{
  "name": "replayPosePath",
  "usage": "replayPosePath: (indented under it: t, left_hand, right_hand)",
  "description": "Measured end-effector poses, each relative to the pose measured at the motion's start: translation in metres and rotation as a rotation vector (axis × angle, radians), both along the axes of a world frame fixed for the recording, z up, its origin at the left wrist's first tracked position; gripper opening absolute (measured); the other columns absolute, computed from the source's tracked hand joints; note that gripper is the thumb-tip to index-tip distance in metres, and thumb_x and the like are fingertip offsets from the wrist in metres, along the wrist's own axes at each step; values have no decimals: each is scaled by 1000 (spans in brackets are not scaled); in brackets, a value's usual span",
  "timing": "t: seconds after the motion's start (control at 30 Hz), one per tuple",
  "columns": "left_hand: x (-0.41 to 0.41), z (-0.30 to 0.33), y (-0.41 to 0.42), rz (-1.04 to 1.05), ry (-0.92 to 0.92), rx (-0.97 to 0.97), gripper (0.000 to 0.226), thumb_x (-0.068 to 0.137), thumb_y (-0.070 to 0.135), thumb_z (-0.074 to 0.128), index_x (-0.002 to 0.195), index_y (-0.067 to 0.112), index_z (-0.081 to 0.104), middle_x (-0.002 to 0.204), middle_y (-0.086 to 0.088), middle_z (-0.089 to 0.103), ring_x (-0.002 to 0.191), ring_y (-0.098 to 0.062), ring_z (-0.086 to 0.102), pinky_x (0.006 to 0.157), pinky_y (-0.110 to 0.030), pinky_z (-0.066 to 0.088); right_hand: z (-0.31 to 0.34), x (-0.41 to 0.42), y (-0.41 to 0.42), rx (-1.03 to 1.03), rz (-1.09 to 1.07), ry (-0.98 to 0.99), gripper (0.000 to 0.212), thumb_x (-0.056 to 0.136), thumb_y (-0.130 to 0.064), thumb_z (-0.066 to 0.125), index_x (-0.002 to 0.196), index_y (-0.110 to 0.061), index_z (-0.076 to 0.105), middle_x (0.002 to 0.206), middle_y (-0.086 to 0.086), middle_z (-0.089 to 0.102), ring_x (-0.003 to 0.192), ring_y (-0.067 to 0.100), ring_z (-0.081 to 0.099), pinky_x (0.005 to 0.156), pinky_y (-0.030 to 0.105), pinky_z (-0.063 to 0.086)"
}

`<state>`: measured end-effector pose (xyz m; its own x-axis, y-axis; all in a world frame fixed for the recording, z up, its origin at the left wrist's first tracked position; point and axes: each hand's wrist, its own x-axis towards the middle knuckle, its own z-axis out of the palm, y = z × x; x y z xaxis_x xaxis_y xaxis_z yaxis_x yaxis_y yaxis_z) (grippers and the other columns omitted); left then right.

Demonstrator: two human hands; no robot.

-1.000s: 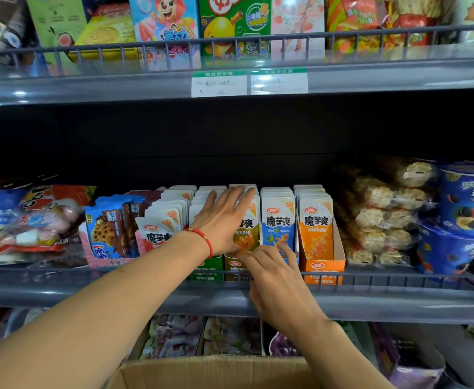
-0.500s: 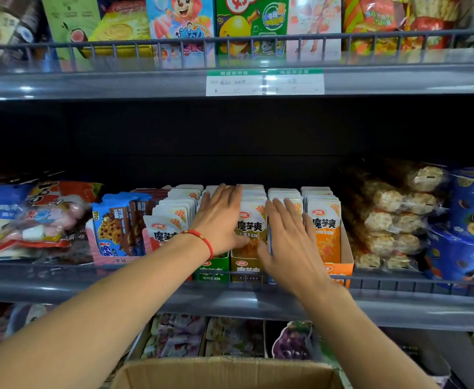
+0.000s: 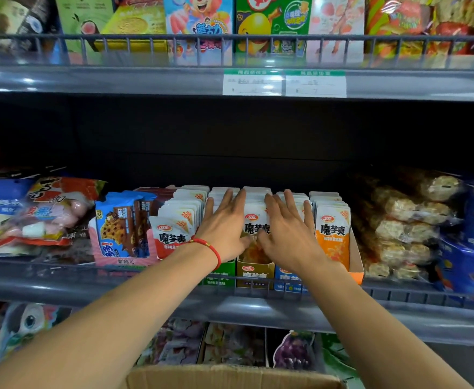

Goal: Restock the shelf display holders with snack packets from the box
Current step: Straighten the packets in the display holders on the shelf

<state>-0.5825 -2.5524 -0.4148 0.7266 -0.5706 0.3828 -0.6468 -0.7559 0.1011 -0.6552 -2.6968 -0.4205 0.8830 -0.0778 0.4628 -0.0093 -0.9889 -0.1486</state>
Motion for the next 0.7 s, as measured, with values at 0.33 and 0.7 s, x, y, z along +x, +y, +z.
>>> replayPosePath:
  t: [0.33,0.7]
  left_hand:
    - [-64,-20,36,-116,-60,-329,74,100,16,55,161,23,13,169,6,13,154,-6,1,119,-19,-8]
    - [-90,-74,75,27,105,-168,79,104,23,47,161,24,-7,170,7,-5,156,-13,-11,128,-43,0]
  right_hand:
    - [6,-5,2,-68,32,-126,67,99,-30,51,159,-15,24,167,6,24,158,24,5,126,54,-1]
    - [43,36,58,-445,115,166,92,88,-65,63,157,-17,26,163,5,32,155,24,19,125,57,-1]
